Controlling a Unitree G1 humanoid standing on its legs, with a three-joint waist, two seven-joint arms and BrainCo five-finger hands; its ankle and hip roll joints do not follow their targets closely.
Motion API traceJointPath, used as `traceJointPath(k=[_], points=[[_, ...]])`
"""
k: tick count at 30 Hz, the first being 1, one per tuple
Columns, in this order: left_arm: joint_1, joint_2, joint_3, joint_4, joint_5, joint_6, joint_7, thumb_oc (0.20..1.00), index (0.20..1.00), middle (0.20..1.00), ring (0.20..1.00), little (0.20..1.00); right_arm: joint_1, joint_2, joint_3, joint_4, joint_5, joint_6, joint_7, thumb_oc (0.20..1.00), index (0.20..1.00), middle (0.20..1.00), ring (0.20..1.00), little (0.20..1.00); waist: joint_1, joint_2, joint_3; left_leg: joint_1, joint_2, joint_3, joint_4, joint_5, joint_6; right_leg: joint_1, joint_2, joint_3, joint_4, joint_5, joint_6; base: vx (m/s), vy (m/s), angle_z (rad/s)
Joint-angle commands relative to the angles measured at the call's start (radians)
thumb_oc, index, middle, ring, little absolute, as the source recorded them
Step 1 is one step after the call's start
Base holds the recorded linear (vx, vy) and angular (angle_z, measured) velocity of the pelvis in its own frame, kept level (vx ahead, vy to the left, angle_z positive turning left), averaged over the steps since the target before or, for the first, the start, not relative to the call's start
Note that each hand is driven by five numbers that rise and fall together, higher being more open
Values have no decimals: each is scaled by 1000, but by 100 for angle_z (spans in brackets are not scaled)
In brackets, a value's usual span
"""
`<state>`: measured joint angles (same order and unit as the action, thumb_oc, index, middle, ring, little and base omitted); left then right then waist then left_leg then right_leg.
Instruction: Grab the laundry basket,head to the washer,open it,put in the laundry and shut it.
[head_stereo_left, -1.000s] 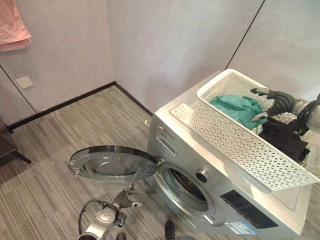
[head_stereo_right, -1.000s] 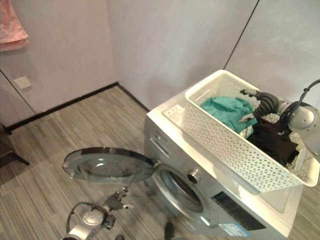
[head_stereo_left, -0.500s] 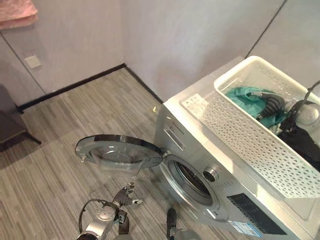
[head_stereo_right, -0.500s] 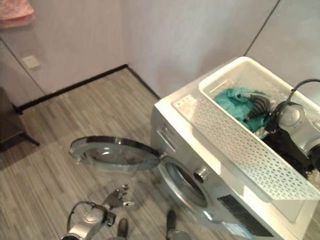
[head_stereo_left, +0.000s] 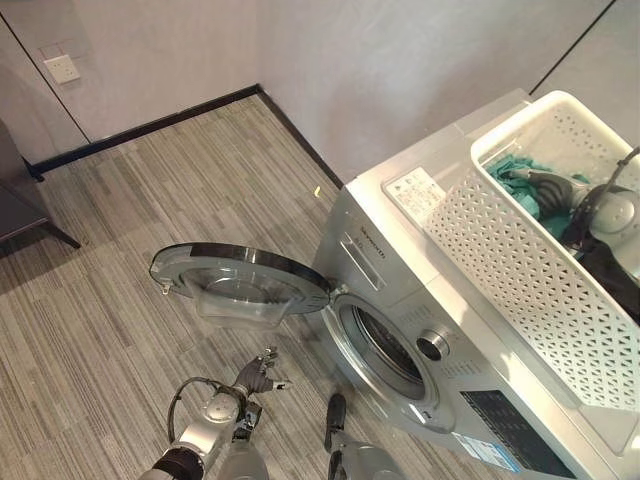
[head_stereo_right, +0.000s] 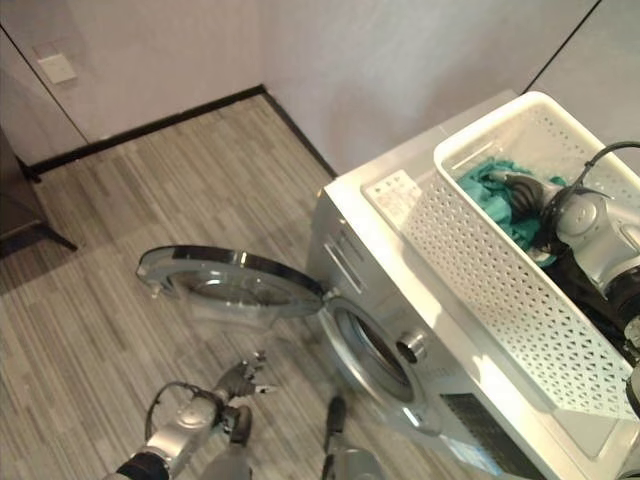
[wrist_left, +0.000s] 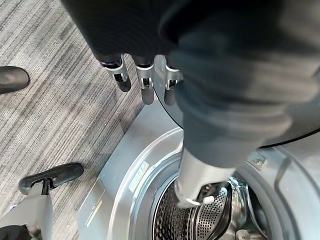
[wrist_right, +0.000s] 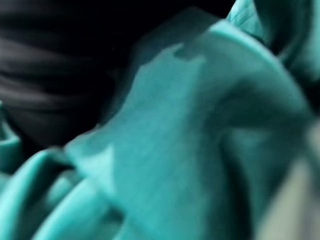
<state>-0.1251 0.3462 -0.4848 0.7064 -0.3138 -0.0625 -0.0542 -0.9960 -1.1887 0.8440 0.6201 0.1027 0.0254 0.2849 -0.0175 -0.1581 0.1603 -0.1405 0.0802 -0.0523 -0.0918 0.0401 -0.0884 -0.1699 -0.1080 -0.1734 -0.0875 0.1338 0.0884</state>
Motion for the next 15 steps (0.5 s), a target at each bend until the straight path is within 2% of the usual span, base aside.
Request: traceJointPath(k=[1,4,6,9,11,12,15], points=[[-44,-20,-27,0,1,-36,-8,1000,1000,1000,1000,1000,0,-12,23,49,12,16,-9,200,200,200,200,200,20,33,33,42,39,59,5,-31,10,34,-43,16,53,-86,65,0,0,0],[-41,-21,-17,12,-3,-35,-3,1000,1000,1000,1000,1000,1,-2,-50,60,39,16,-47,200,200,200,200,200,17,33,24,58,39,63,5,-38,12,40,-42,23,57,-90,65,0,0,0],[-37,-29,-2,21,-3,-36,4,1000,1000,1000,1000,1000,-3,5,-148,70,90,3,-108,200,200,200,200,200,10,37,5,81,38,71,5,-49,15,52,-42,31,64,-97,64,30,29,-2],[-32,-29,5,17,-3,-38,5,1000,1000,1000,1000,1000,-11,-9,-204,53,128,-5,-141,200,200,200,200,200,7,37,-7,95,38,74,5,-55,16,63,-43,35,68,-102,65,16,15,-6],[-33,-30,9,16,-2,-40,7,1000,1000,1000,1000,1000,-35,-14,-258,79,179,-22,-191,200,200,200,200,200,5,43,-19,108,36,76,5,-61,18,74,-45,37,70,-106,66,9,12,-2],[-38,-34,8,26,-1,-41,12,1000,1000,1000,1000,1000,-71,-17,-325,105,241,-45,-253,200,200,200,200,200,2,47,-35,122,33,77,5,-67,19,85,-47,36,73,-110,66,31,29,0],[-38,-35,10,33,5,-40,14,1000,1000,1000,1000,1000,-88,-23,-370,93,268,-55,-284,200,200,200,200,200,0,52,-47,135,31,77,5,-73,21,96,-49,35,78,-116,66,11,7,0]])
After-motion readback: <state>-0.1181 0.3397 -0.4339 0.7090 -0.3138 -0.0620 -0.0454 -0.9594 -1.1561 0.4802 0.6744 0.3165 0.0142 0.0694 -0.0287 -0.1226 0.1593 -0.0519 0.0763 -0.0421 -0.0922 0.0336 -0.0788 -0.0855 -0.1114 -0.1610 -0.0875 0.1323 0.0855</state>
